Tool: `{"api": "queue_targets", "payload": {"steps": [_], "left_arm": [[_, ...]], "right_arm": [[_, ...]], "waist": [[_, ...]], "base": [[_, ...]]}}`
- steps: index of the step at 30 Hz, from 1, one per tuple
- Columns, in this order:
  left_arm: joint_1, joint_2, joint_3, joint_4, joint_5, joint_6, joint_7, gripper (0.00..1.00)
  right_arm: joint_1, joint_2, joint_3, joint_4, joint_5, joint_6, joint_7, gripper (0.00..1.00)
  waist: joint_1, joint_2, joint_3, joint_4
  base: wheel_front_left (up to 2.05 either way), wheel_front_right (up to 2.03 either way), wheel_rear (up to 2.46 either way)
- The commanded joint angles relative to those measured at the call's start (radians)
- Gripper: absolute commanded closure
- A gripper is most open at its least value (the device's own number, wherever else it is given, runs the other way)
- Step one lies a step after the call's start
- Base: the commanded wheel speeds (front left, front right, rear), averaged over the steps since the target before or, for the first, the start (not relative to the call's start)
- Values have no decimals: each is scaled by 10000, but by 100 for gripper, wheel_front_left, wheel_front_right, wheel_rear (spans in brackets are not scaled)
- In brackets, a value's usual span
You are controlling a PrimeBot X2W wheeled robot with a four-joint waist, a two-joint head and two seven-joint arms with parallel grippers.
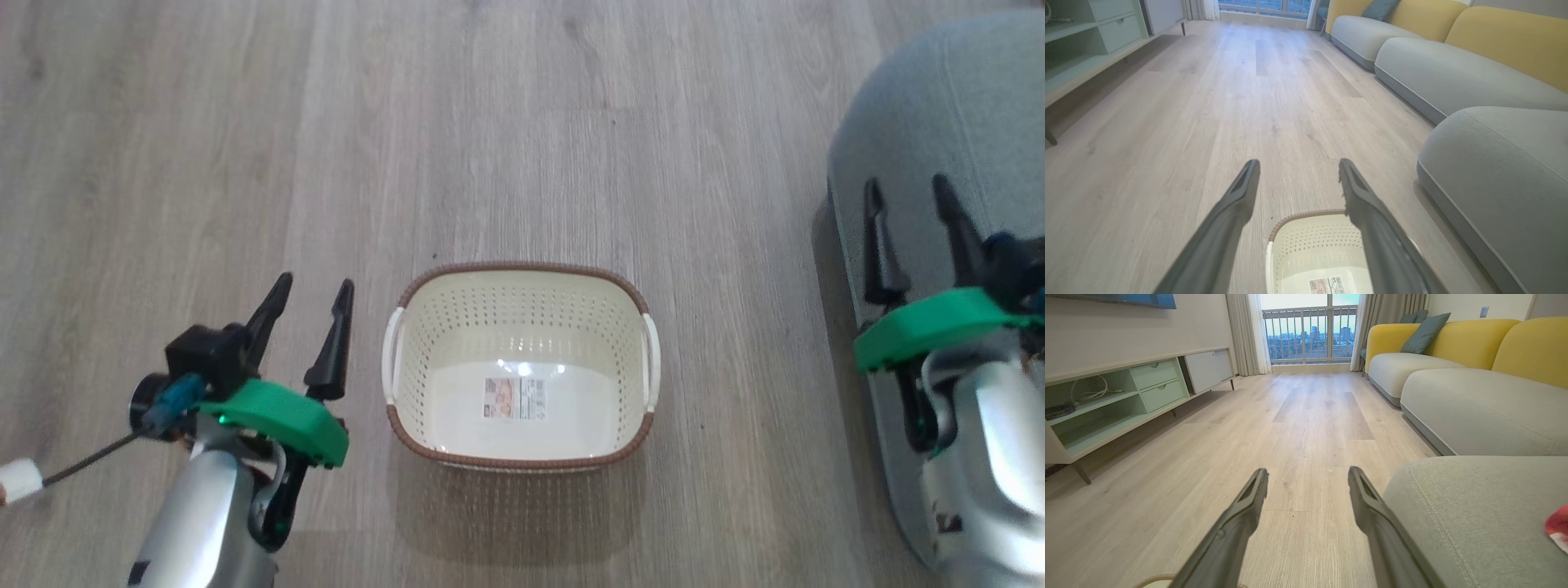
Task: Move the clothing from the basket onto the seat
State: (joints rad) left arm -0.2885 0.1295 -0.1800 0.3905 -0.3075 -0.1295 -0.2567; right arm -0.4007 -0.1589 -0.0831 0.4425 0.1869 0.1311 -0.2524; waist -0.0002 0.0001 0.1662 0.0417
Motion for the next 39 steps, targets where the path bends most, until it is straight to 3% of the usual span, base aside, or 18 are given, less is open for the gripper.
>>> {"api": "queue_targets", "payload": {"steps": [1, 14, 39], "left_arm": [[-47, 14, 634, -284, 195, -11, -51, 0], [812, -458, 1963, -530, 1184, -11, -51, 0], [1647, -779, 2366, -367, 1575, -11, -51, 0]], "right_arm": [[171, 16, 277, -263, 110, -4, -92, 0], [1081, 439, 623, -112, 232, -4, -93, 0], [2147, 915, 525, 252, -48, -4, -93, 0]], "waist": [[2, -1, -317, 231], [2, -1, -875, 348], [2, -1, -1396, 263]], "base": [[0, 0, 0], [0, 0, 0], [0, 0, 0]]}}
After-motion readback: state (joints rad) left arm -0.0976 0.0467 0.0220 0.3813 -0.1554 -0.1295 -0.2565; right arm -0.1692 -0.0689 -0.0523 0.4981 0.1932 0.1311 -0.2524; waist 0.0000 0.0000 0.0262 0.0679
